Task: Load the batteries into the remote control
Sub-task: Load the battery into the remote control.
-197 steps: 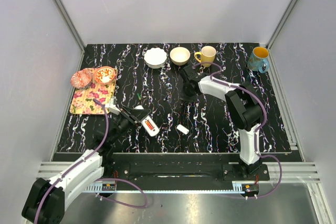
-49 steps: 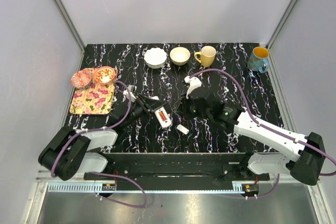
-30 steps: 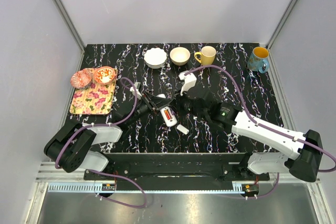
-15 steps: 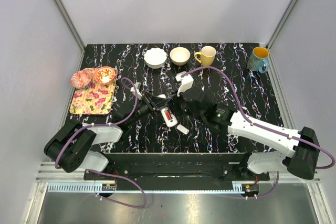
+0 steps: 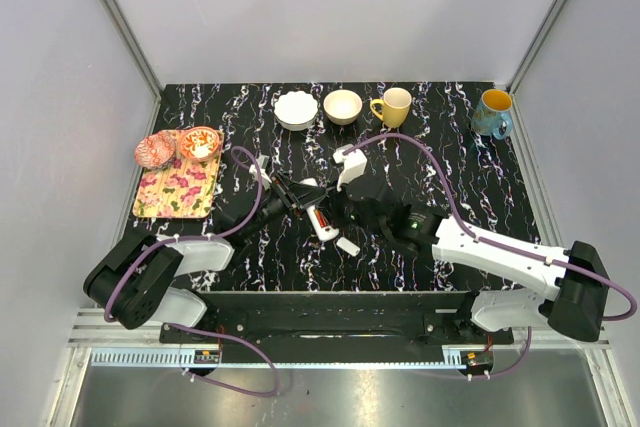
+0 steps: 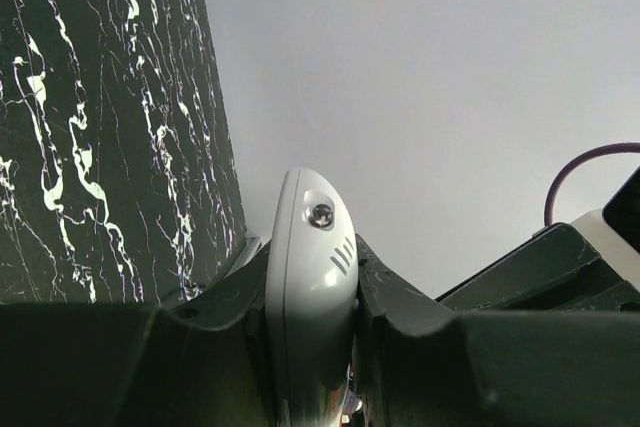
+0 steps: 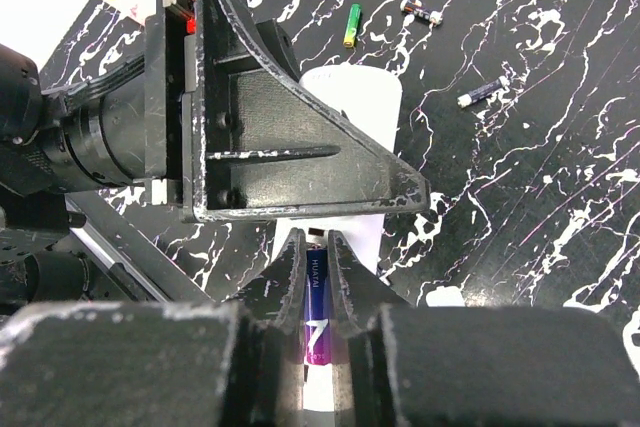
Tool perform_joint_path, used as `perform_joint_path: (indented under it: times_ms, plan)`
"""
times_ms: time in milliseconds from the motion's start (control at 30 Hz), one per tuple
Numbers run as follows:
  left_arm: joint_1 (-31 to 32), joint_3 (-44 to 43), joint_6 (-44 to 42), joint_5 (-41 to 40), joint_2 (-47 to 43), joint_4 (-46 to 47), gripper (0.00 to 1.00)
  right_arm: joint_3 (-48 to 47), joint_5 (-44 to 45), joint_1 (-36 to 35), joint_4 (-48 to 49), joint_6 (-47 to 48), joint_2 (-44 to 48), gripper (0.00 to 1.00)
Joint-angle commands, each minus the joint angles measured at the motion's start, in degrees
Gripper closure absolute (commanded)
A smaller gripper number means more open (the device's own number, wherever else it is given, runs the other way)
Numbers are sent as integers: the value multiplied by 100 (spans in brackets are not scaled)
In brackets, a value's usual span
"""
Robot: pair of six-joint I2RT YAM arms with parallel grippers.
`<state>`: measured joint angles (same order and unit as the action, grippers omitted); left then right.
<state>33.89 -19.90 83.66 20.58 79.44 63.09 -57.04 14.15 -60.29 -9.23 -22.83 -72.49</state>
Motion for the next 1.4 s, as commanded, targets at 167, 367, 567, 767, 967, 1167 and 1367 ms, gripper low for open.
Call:
perform_joint_path:
  times_ms: [167,367,567,767,967,1167,1367]
  plan:
    - [74,-269,116,-89,-87,573,100,140,404,-211,554,-108,253,100]
    - [83,-198,142,-159,-78,625,100,140,579,-237,624,-73,305,100]
    - [91,-242,291,-177,-34,749,100,359,773,-246,862,-90,385,100]
    - [83,-242,309,-309,-86,792,100,483,703,-281,801,-81,446,100]
    - [83,-269,318,-397,-86,854,100,641,694,-308,634,-265,543,100]
    - [83,-295,257,-397,-95,828,100,492,738,-299,134,-476,403,100]
    - [92,-295,221,-353,-113,854,100,413,852,-308,-122,-635,288,93]
